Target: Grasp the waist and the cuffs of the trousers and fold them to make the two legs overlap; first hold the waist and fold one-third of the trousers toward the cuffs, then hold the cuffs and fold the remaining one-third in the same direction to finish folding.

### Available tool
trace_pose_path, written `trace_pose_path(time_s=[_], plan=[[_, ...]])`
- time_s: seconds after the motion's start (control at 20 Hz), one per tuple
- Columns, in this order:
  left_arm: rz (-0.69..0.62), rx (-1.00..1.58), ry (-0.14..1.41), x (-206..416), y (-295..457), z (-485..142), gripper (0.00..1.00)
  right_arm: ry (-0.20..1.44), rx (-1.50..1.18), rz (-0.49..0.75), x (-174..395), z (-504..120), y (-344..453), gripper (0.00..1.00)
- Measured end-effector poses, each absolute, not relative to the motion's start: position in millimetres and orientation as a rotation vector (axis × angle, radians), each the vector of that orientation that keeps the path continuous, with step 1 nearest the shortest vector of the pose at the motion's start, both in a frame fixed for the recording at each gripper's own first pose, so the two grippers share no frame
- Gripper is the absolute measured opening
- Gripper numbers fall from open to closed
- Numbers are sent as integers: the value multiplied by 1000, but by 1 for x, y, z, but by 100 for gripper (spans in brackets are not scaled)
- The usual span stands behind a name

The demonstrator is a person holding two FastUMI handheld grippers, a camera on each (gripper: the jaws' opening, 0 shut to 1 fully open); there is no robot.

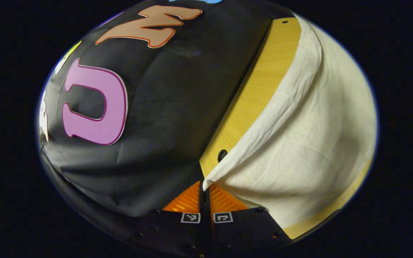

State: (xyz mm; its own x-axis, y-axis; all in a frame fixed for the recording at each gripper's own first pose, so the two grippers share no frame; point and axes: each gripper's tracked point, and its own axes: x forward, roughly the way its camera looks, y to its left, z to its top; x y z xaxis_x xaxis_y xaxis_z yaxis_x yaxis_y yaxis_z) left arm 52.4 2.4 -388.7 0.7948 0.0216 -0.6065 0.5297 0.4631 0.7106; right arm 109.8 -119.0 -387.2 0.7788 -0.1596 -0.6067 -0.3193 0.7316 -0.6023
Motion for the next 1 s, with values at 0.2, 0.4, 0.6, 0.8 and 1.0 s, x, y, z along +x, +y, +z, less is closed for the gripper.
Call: trace_pose_path(time_s=[0.2,0.4,0.6,0.8,1.0], plan=[[-386,1004,589,60,-11,-419,0,722,-752,72,117,-413,-117,8],[-412,884,587,47,-27,-417,34,698,-625,51,120,-400,-114,97],[-321,768,559,34,-28,-383,95,697,-434,-18,100,-374,-124,98],[-256,520,560,5,-37,-358,100,761,-218,-126,65,-381,-165,98],[-229,329,561,-2,-43,-344,95,830,-28,-250,34,-406,-203,97]])
